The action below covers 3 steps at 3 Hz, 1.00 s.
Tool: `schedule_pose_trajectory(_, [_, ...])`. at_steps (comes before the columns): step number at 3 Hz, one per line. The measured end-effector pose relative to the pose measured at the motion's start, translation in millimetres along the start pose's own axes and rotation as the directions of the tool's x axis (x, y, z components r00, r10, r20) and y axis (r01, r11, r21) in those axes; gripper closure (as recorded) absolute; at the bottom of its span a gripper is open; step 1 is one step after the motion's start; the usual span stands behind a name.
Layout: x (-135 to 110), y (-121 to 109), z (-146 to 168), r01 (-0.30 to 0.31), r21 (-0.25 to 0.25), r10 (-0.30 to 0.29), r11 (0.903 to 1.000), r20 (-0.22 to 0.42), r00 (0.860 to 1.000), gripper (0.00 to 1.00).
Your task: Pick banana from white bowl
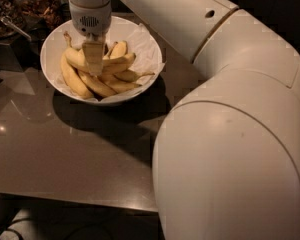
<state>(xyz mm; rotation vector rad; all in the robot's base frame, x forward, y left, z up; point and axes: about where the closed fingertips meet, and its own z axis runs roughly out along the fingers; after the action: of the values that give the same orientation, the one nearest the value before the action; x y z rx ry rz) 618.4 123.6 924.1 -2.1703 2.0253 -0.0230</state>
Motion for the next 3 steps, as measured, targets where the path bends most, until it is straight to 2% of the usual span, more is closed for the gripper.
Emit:
schedule_pose_trajectory(1, [3.6,-0.3,17.9,-0.005,-0.030,0.005,0.9995,-0.019,1.000,0.37])
schedule_pose_trajectory(3, [8.2,0.9,20.0,-0.009,-0.032,0.009,0.9994,-0.019,1.000,0.78])
